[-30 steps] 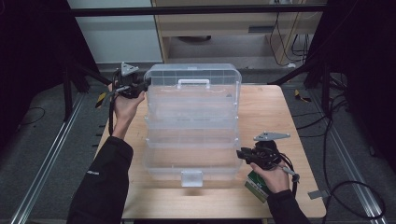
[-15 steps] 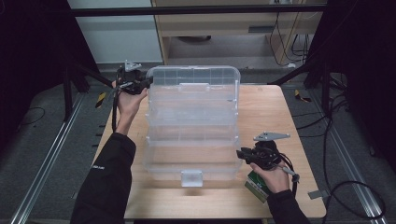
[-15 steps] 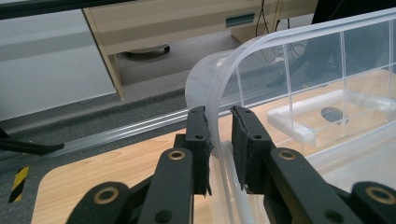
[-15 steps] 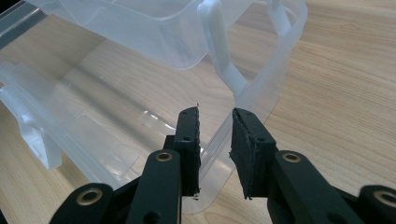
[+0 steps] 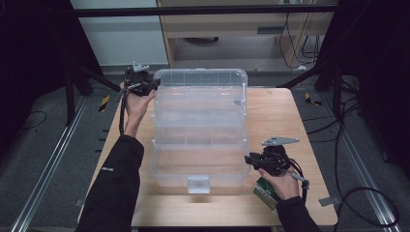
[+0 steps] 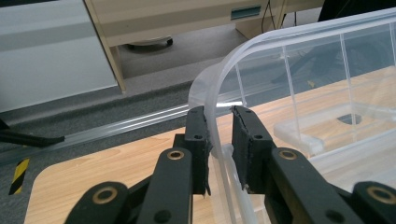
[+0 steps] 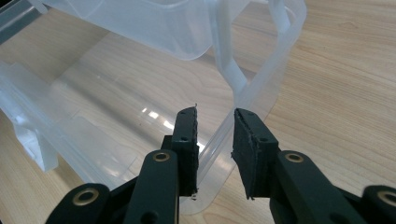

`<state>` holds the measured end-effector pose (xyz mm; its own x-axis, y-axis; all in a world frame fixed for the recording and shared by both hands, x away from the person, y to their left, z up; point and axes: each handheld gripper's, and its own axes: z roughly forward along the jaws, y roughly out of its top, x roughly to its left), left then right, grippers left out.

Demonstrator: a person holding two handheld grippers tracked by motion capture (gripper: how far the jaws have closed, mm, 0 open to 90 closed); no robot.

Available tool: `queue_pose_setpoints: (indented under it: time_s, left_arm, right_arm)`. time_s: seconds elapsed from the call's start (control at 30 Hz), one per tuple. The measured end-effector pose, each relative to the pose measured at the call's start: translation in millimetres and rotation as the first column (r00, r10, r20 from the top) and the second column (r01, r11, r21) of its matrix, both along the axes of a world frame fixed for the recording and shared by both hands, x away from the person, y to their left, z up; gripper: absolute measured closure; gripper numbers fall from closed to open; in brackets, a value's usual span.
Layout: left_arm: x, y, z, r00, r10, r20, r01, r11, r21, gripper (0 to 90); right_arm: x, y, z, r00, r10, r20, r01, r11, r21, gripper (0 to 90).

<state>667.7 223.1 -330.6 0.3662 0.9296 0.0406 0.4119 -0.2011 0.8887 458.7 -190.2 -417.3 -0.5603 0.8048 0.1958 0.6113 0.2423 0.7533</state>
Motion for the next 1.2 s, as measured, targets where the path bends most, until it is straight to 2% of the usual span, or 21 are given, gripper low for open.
queue_pose_setpoints:
  time_s: [0.43, 0.63, 0.83, 0.9, 1.0, 1.07, 1.13, 1.2]
  left_arm:
    - [15.1, -3.8, -10.0, 0.9991, 0.027, -0.034, -0.026, 0.9995, 0.018, 75.5]
    - [18.7, -2.5, -11.8, 0.9987, 0.027, -0.044, -0.027, 0.9996, -0.007, 75.9]
    - [18.6, -0.6, -11.5, 0.9989, 0.027, -0.038, -0.027, 0.9996, -0.003, 75.2]
    - [18.6, 2.2, -11.1, 0.9989, 0.035, -0.033, -0.034, 0.9994, 0.01, 74.8]
    - [17.6, 6.9, -11.6, 0.9965, 0.061, -0.058, -0.058, 0.9972, 0.047, 73.7]
    - [14.1, 12.3, -12.2, 0.9964, 0.064, -0.056, -0.062, 0.9976, 0.029, 73.0]
    - [7.6, 18.5, -12.3, 0.9965, 0.056, -0.062, -0.056, 0.9984, -0.007, 72.6]
    - [-0.9, 23.5, -12.2, 0.9976, 0.04, -0.057, -0.04, 0.9991, -0.01, 71.5]
  right_arm:
    - [-0.1, 0.8, 0.3, 1.0, -0.003, -0.001, 0.003, 0.9999, -0.011, 70.3]
    - [-0.3, 1.2, 0.5, 1.0, -0.004, -0.001, 0.004, 0.9999, -0.014, 70.3]
    - [-0.2, 1.2, 0.5, 1.0, -0.001, 0.002, 0.002, 0.9999, -0.017, 70.2]
    - [-0.3, 1.3, 0.5, 1.0, -0.002, 0.001, 0.002, 0.9999, -0.017, 70.2]
    - [-0.1, 0.9, 0.3, 1.0, -0.001, 0.002, 0.001, 0.9999, -0.013, 70.2]
    - [0.5, 1.0, -0.7, 1.0, -0.001, -0.003, 0.001, 0.9999, -0.011, 68.4]
    - [0.5, 1.2, -1.0, 1.0, 0.001, 0.002, -0.001, 1.0, -0.007, 68.6]
    - [0.3, 1.5, -0.8, 1.0, 0.0, -0.001, 0.0, 0.9999, -0.011, 68.6]
